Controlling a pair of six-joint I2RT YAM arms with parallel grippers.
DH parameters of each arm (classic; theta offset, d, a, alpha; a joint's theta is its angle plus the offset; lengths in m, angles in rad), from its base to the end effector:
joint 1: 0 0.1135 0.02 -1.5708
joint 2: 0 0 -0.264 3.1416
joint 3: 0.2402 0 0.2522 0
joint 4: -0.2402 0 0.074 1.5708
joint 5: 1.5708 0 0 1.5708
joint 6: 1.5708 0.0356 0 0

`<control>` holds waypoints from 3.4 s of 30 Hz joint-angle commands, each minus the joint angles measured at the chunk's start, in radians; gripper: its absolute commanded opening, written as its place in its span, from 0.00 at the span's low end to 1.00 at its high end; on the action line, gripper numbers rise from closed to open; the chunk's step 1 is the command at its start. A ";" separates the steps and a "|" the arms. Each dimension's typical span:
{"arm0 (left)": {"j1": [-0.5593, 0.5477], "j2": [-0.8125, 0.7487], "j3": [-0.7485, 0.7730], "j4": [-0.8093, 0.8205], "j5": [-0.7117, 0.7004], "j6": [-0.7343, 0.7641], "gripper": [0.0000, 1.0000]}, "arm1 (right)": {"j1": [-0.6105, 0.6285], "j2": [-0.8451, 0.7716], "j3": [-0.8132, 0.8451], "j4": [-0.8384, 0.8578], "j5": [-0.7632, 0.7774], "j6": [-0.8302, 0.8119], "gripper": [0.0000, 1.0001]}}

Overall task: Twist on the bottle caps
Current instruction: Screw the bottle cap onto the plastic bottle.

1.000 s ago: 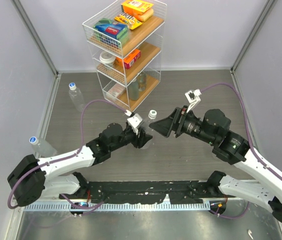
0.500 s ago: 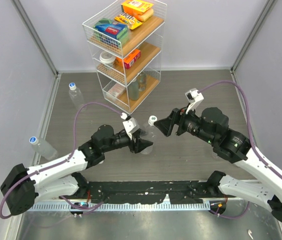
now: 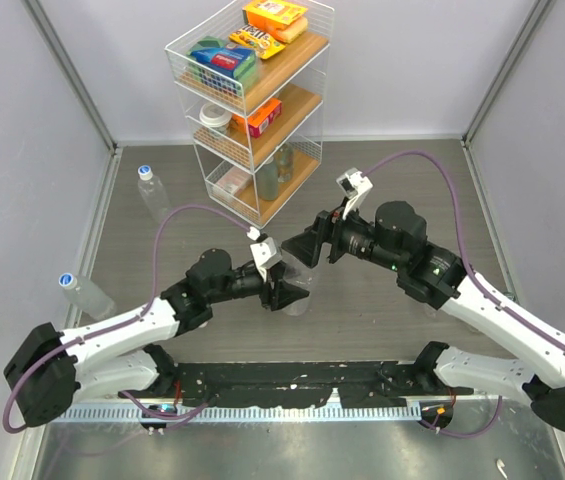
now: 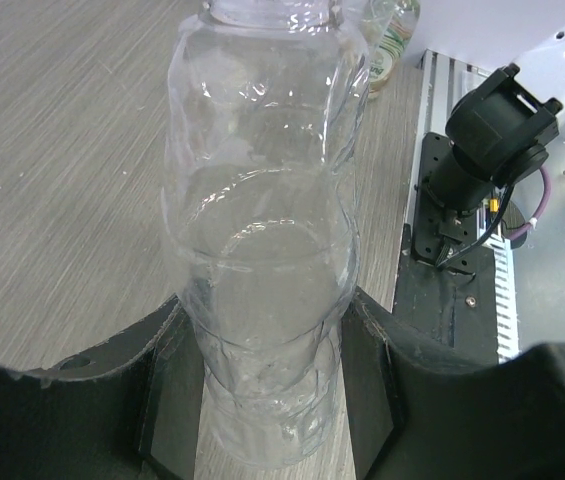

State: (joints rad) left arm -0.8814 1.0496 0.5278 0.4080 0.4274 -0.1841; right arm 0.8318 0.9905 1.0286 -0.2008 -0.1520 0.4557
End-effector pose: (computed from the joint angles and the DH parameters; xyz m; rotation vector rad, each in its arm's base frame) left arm 0.1391 -0.1919 0.2603 0.9315 1.5543 -1.1387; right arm 0.1479 0.1703 0.3859 -0.4641 1.7979 1.0574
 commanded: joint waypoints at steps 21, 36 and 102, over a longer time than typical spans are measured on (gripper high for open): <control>0.059 0.044 0.023 0.058 -0.084 -0.078 0.00 | 0.003 -0.059 -0.010 0.144 -0.211 0.043 0.79; 0.091 0.096 0.040 0.017 -0.182 -0.110 0.00 | 0.003 -0.089 -0.041 0.158 -0.294 0.057 0.77; 0.113 0.036 0.161 -0.219 0.245 0.164 0.00 | -0.002 0.128 0.340 -0.549 -0.138 -0.313 0.21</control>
State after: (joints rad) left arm -0.7757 1.1004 0.6292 0.2016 0.7918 -0.0399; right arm 0.8272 1.1267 1.3815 -0.7704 -0.3748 0.0975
